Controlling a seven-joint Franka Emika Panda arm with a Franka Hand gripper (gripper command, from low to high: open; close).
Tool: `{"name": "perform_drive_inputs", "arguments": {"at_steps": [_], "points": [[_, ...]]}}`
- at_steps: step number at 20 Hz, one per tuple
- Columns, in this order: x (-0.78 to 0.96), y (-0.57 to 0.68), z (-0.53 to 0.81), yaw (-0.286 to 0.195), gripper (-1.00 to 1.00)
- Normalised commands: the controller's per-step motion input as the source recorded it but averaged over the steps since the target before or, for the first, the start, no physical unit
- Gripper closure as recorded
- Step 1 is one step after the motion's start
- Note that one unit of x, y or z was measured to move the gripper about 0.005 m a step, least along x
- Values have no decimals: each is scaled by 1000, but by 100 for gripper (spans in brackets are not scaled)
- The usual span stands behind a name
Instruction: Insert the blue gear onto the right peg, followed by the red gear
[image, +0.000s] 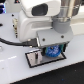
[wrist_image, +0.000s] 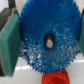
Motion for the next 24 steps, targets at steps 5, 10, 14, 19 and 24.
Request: {"name": "perform_drive_inputs", "arguments": {"at_steps": [5,10,14,19,24], "points": [[57,18,-143,0,100],[29,51,18,0,-100],[-39,108,246,0,-100],[-84,115,441,0,-100],[-290,88,385,0,-100]]}}
